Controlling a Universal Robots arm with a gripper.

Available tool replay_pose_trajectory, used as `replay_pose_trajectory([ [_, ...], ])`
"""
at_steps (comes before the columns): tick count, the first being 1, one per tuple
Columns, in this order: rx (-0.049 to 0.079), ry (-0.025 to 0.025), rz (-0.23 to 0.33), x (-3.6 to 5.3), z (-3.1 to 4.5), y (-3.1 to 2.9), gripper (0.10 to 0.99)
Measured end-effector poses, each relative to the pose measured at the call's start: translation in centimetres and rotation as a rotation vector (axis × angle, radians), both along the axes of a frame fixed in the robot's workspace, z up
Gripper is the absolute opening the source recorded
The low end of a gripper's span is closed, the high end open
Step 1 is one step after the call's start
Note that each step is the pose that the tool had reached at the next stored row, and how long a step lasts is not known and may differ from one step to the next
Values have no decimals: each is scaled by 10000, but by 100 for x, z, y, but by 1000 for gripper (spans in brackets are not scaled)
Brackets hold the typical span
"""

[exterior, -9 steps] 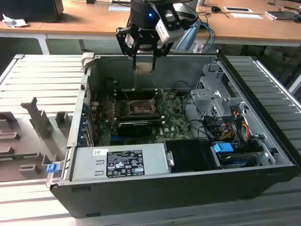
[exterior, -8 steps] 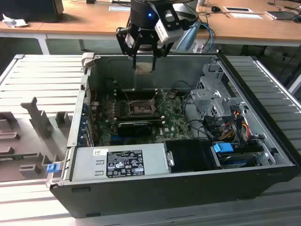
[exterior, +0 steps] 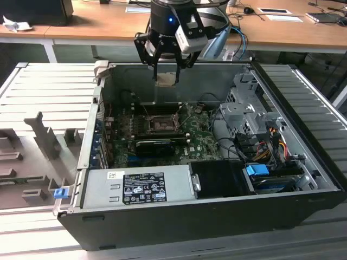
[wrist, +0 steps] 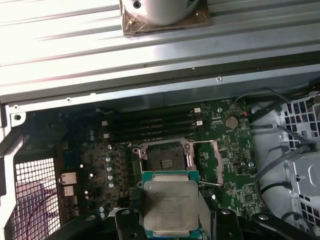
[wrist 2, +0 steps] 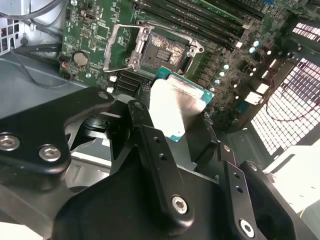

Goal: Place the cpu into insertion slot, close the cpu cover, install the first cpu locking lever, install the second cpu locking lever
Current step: 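Place the cpu into insertion slot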

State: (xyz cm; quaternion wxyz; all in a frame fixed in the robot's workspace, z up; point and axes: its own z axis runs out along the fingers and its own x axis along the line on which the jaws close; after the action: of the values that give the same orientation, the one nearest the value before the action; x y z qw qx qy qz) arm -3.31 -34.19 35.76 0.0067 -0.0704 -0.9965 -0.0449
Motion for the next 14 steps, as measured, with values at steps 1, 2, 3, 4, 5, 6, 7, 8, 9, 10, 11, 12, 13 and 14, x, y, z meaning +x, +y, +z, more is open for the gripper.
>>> replay_pose_trajectory([
  [1,1,0,-11,0,-2,0,529],
  [2,1,-1,-28,1,-3,0,529],
  [3,1,-1,-60,1,-3,0,529],
  [4,2,-1,-223,0,-5,0,529],
  [5,2,-1,-283,1,-5,0,529],
  [6,2,-1,-370,0,-5,0,529],
  [7,2,-1,-411,1,-5,0,529],
  [8,2,-1,-485,0,-6,0,529],
  [9,2,-1,-536,0,-6,0,529],
  [10,2,-1,-573,0,-7,0,529],
  [11,2,-1,-601,0,-7,0,529],
  [12,2,-1,-641,0,-7,0,529],
  [13,2,-1,-665,0,-7,0,529],
  [14,2,-1,-692,0,-8,0,529],
])
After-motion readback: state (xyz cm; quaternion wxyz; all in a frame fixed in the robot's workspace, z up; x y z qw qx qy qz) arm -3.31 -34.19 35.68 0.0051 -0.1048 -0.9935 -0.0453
